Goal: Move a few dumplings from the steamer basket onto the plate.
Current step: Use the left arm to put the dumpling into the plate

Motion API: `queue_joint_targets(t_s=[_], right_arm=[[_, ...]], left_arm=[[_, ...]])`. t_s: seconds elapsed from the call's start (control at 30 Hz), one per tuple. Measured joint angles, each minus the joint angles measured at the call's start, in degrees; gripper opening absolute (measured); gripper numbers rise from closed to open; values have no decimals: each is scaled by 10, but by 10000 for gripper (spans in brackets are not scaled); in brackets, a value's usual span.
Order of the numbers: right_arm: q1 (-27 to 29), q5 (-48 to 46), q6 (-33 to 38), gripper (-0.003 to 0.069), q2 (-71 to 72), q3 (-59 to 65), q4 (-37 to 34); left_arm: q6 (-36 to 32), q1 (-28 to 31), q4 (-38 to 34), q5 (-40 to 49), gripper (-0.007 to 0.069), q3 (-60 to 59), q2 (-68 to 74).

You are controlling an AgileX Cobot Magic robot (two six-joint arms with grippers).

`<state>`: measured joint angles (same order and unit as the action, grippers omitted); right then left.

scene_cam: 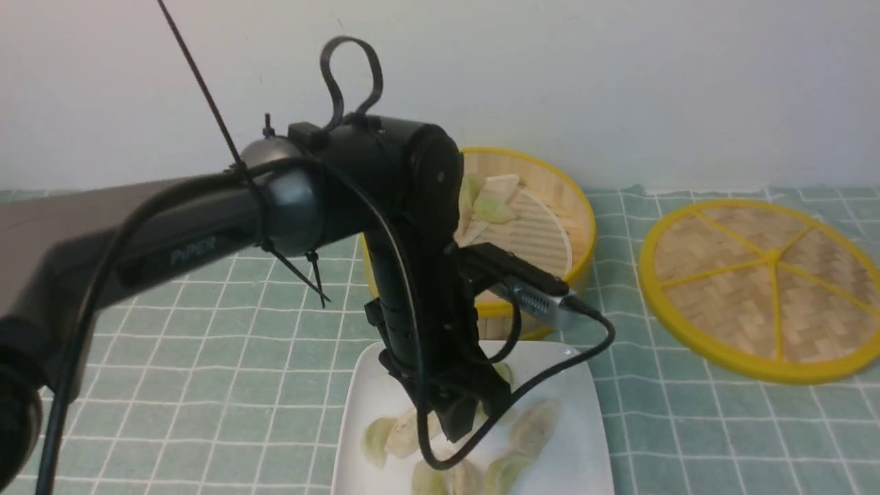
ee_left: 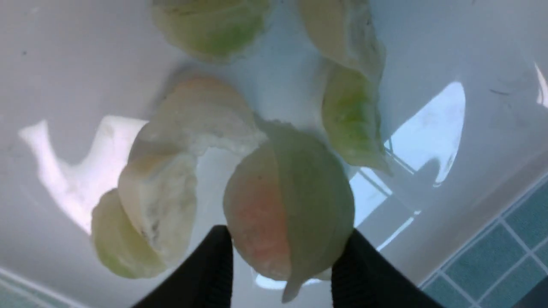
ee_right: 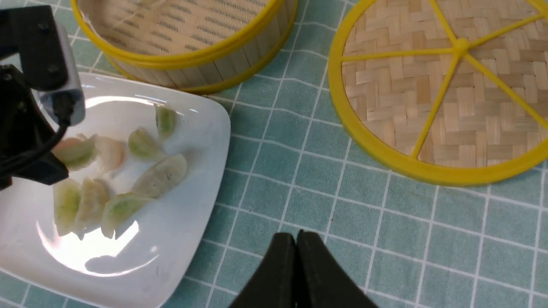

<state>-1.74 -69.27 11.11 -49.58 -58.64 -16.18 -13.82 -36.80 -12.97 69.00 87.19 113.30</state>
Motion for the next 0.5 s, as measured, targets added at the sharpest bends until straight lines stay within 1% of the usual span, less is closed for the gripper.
queue_joint_targets(t_s=[0.23,0.3,0.33,0.4,0.43,0.47,0.5], right_arm=[[0,3,0,-13,0,2,0],[0,7,0,-13,0,9,0],[0,8,0,-13,0,16,0],[0,10,0,-13,0,29,0],[0,12,0,-13,0,37,0],[0,13,0,-13,0,41,0],[0,14,0,-13,0,43,-1]], left_arm=[[-2,-4,9,-55,272,-2,12],[-2,-4,9,-67,284,-2,12],[-2,-4,9,-70,307,-2,12],[-4,-4,9,-73,384,-2,12],[-4,-4,9,-76,440,-2,12],[-4,-4,9,-77,468,-2,12],[-4,-4,9,-78,521,-2,12]])
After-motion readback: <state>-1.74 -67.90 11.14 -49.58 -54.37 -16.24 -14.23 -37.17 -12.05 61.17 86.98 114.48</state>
